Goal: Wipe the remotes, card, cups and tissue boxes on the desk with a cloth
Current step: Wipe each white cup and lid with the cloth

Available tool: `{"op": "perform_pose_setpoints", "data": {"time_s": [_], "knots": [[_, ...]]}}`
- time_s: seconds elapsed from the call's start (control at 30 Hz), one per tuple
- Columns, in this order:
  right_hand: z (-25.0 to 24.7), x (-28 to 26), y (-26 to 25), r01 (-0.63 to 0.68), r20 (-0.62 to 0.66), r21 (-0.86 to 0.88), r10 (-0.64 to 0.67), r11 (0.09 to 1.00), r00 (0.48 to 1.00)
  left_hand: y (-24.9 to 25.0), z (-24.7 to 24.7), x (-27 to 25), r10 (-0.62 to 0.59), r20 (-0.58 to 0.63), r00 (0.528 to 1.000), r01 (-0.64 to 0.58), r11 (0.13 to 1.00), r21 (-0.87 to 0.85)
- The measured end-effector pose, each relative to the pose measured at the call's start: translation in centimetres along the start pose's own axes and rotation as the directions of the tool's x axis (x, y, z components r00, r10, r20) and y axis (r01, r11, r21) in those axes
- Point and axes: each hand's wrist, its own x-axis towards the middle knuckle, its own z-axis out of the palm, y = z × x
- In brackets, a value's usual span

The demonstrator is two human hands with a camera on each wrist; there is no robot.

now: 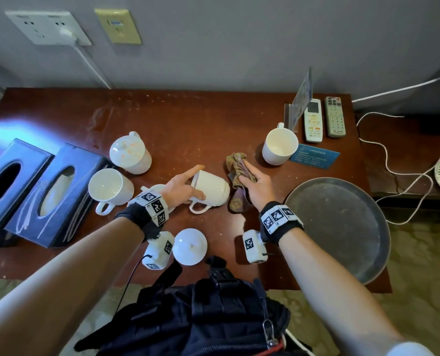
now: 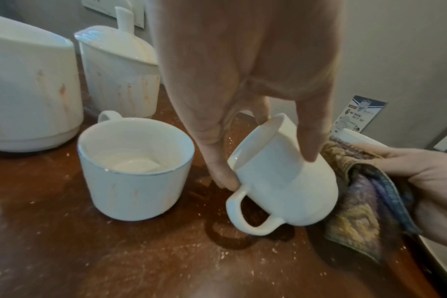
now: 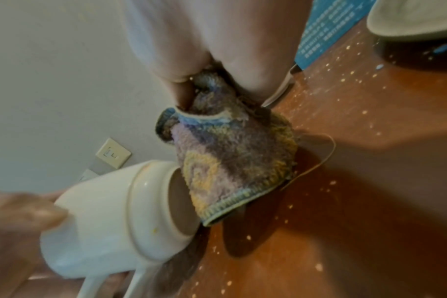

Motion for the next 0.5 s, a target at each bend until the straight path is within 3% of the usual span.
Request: {"op": "perform_pose_setpoints", "data": {"time_s": [0.1, 0.3, 0.5], "knots": [[-0.9, -0.3, -0.1, -0.003, -0.018, -0.008, 0.003, 1.0, 1.0, 0.4, 0.3, -0.2, 0.024, -0.018, 1.0, -0.025, 0.999, -0.029], [-2.0, -1.4, -0.7, -0.007, -0.056, 0.024, 0.008, 1.0, 0.998, 2.0, 1.6, -0.4, 0.002, -0.081, 0.997, 0.006, 0.994, 0.105], [1.0, -3.7, 0.6, -0.005, 0.046, -0.033, 0.006, 0.999, 0.999, 2.1, 2.1, -0.3, -0.021, -0.133, 0.991, 0.039, 0.99, 0.138]]}}
